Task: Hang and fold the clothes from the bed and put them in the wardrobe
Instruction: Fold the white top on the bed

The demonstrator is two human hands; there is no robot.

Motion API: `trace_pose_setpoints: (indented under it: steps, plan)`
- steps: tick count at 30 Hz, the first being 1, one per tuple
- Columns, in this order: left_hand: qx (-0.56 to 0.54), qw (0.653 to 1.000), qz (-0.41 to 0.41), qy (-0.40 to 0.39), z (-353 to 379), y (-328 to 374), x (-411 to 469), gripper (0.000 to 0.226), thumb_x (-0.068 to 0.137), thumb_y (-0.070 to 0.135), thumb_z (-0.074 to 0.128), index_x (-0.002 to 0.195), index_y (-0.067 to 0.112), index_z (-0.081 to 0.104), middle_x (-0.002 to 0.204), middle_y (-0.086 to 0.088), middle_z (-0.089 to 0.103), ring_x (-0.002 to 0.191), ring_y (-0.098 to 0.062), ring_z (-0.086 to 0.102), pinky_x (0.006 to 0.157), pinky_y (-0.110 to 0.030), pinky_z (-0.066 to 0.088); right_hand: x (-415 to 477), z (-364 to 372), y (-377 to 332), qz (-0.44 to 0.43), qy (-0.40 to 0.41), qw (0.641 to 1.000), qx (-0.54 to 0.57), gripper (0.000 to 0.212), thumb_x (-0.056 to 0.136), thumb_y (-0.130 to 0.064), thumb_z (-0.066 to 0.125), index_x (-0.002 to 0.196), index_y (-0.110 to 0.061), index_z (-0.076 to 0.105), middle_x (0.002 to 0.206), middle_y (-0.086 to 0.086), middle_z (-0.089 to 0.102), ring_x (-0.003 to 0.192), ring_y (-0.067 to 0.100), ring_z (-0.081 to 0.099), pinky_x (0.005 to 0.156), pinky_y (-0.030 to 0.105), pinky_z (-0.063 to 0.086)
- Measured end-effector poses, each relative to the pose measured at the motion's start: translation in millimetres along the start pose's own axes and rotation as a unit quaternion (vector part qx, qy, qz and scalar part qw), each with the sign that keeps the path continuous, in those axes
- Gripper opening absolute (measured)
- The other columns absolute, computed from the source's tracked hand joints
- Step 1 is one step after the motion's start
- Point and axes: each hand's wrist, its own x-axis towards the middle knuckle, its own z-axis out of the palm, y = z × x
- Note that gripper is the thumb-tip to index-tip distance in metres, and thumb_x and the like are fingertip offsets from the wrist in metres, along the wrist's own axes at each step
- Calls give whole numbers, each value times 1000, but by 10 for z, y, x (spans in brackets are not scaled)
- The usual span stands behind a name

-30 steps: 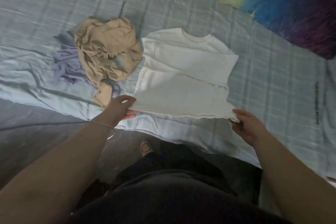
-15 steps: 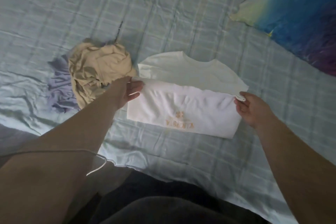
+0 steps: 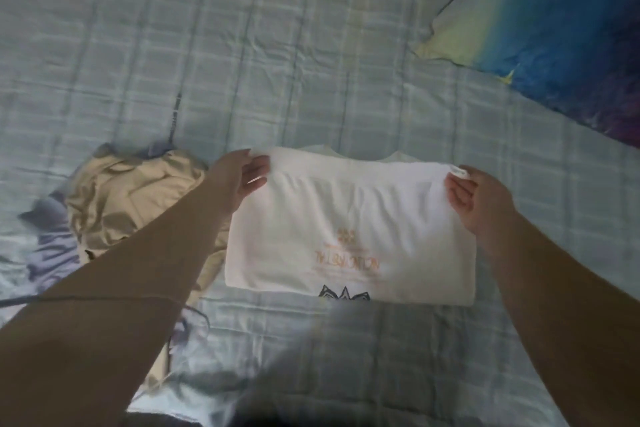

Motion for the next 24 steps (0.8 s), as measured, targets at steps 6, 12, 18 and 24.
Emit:
trace_pose_setpoints:
  steps: [6, 12, 18, 24]
  plan:
    - [-17, 999, 19, 26, 53, -222, 477, 20, 99, 5, 47, 114, 18, 50, 95, -5, 64, 79, -18, 62, 79, -35, 51, 470, 135, 288, -33, -32, 999, 25, 36, 102, -15, 46, 137, -19, 50, 115, 7, 65, 104, 17, 66, 97, 30, 50]
    - [366, 877, 305, 63, 154, -574, 388, 46, 90, -3, 45, 133, 10, 52, 124, -7, 61, 118, -27, 58, 103, -29, 41, 386, 114, 687, -330, 6, 839, -432, 46, 96, -15, 46, 142, -13, 48, 144, 7, 52, 130, 21, 50, 105, 16, 34]
    - [726, 521, 439, -92, 473, -1179, 414, 59, 103, 45, 27, 157, 21, 27, 164, -10, 24, 153, -33, 13, 121, -58, 11, 314, 340, 1231, -498, -110, 484, -711, 52, 103, -33, 30, 152, -18, 36, 160, 10, 31, 151, 28, 21, 120, 55, 16]
    - [762, 550, 342, -25, 734, -1354, 688, 65, 100, 60, 13, 159, 35, 7, 168, 0, 4, 154, -25, -8, 120, -59, -5, 513, 579, 1389, -444, -48, 458, -769, 58, 102, -47, 16, 157, -29, 20, 165, 2, 19, 153, 24, 12, 120, 59, 7]
